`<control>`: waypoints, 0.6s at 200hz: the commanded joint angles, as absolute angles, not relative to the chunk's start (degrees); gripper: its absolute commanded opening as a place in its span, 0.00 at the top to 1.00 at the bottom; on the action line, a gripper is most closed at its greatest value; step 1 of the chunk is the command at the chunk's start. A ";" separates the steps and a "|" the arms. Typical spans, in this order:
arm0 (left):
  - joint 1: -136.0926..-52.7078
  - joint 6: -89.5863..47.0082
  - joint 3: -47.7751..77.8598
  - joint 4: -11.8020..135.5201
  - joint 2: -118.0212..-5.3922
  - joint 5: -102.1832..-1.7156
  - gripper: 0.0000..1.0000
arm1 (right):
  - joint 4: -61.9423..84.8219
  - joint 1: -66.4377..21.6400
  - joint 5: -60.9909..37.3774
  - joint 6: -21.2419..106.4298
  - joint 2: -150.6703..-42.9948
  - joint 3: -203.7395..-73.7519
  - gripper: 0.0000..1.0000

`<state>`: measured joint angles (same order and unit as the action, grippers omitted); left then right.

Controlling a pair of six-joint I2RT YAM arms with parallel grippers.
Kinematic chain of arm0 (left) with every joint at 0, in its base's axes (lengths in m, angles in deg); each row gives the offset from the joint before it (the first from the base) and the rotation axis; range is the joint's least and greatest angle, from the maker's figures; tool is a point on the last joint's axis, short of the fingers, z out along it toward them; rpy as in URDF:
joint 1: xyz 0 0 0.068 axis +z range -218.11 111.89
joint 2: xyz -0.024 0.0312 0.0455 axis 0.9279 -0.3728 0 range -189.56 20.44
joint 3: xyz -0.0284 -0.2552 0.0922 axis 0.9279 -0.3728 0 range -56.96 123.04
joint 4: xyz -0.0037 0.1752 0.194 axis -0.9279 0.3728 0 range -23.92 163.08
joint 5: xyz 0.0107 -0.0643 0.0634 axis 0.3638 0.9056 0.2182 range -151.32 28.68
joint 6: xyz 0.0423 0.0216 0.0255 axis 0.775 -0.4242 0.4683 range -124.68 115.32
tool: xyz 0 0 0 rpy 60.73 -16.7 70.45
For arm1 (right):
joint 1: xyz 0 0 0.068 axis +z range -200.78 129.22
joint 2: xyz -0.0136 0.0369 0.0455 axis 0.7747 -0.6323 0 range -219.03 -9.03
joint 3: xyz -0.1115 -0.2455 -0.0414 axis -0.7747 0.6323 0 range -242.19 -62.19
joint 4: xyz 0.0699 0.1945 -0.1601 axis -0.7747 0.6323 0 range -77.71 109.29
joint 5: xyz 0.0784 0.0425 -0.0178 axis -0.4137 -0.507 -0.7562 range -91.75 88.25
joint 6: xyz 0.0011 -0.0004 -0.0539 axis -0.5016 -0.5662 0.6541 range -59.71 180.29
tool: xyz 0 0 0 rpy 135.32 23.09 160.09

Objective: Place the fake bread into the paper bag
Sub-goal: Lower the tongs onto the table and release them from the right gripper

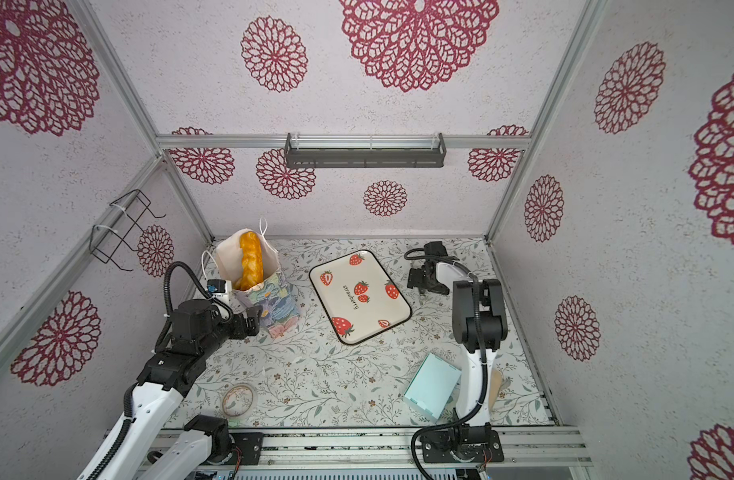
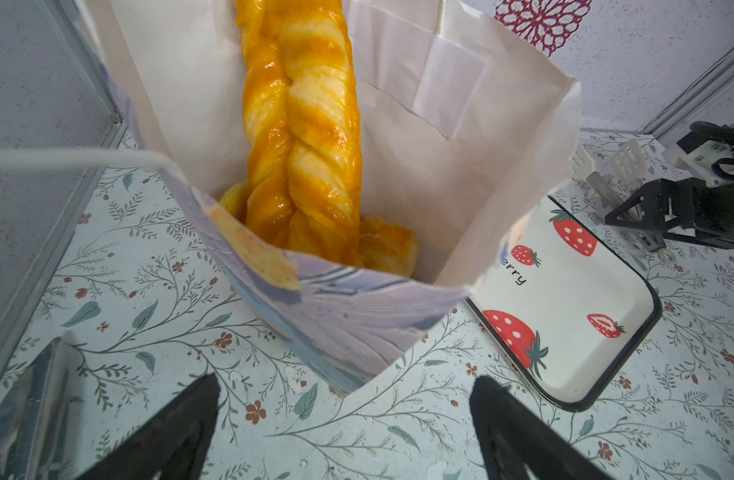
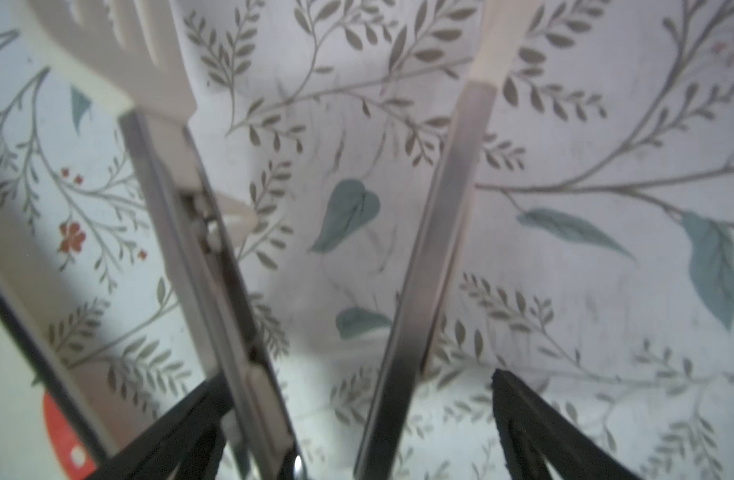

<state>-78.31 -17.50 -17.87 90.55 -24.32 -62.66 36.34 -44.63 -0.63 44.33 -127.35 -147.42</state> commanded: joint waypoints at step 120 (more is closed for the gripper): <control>-81.15 -15.79 -28.58 70.87 -26.03 -76.31 0.03 | 15.62 -44.38 3.26 39.00 -96.30 -117.98 0.02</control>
